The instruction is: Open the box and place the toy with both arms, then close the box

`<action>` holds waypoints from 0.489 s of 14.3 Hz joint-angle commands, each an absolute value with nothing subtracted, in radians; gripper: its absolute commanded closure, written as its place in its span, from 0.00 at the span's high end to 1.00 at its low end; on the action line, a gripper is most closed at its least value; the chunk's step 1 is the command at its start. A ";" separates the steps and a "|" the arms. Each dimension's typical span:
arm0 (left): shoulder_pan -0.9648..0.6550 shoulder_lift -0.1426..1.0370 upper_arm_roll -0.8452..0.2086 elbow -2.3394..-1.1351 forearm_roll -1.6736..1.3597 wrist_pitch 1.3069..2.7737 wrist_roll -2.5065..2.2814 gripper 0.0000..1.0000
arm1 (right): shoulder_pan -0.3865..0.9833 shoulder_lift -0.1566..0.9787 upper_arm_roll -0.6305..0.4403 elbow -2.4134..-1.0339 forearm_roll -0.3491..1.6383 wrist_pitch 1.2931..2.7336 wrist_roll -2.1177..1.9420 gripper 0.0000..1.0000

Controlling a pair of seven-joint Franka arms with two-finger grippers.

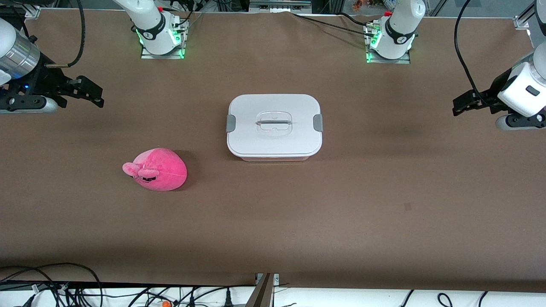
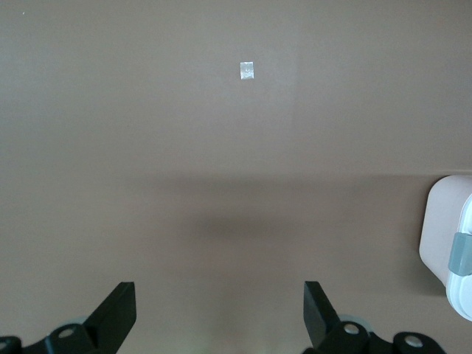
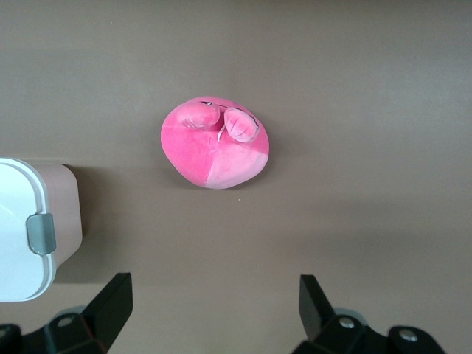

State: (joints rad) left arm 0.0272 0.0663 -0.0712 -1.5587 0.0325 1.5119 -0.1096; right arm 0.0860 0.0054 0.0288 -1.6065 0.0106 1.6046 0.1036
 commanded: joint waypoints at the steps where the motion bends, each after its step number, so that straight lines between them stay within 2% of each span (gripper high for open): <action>1: 0.026 0.081 -0.075 -1.525 0.054 1.486 -0.106 1.00 | 0.087 0.011 0.031 -1.582 0.012 1.586 0.089 1.00; 7: 0.020 0.081 -0.080 -1.528 0.037 1.482 -0.106 1.00 | 0.087 0.011 0.031 -1.583 0.014 1.586 0.092 1.00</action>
